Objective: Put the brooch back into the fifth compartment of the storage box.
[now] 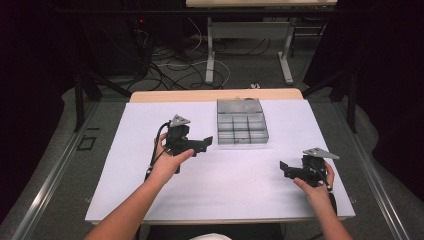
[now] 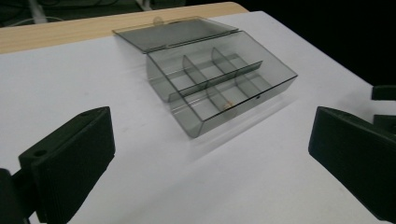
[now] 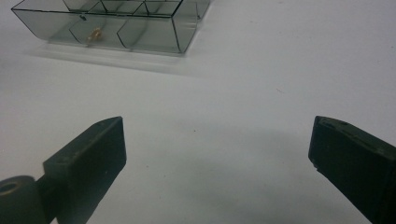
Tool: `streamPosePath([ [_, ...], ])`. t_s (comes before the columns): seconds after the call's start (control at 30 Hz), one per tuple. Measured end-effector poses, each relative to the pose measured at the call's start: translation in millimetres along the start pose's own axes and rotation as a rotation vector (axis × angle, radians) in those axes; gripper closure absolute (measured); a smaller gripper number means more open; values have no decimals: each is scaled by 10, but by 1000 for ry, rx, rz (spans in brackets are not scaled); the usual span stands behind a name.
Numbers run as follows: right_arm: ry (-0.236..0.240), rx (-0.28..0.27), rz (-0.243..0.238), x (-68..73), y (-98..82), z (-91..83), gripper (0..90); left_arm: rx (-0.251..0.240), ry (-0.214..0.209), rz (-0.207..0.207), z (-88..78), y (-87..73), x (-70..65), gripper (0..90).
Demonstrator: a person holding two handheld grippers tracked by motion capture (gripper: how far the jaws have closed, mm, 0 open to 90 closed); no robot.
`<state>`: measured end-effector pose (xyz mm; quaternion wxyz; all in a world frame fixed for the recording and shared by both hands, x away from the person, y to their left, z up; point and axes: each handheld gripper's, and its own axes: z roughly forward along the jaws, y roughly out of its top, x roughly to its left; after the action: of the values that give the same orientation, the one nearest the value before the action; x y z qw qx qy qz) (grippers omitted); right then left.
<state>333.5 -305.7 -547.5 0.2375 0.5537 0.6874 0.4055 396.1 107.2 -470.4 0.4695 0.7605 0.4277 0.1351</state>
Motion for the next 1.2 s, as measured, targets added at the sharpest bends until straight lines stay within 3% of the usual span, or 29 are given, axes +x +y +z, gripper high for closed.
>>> streamPosePath([
  [0.2,0,3,7,3,-4,1,37,-19,-8,-46,-129,-136,91,3],
  [0.6,-4,-1,11,2,0,-6,38,3,82,-38,-468,-363,356,3],
  [0.9,-17,-10,16,6,-3,-4,37,-9,137,-93,-692,-556,548,4],
  [1.2,-15,-7,7,-4,-3,-10,37,18,180,-141,-798,-795,704,8],
])
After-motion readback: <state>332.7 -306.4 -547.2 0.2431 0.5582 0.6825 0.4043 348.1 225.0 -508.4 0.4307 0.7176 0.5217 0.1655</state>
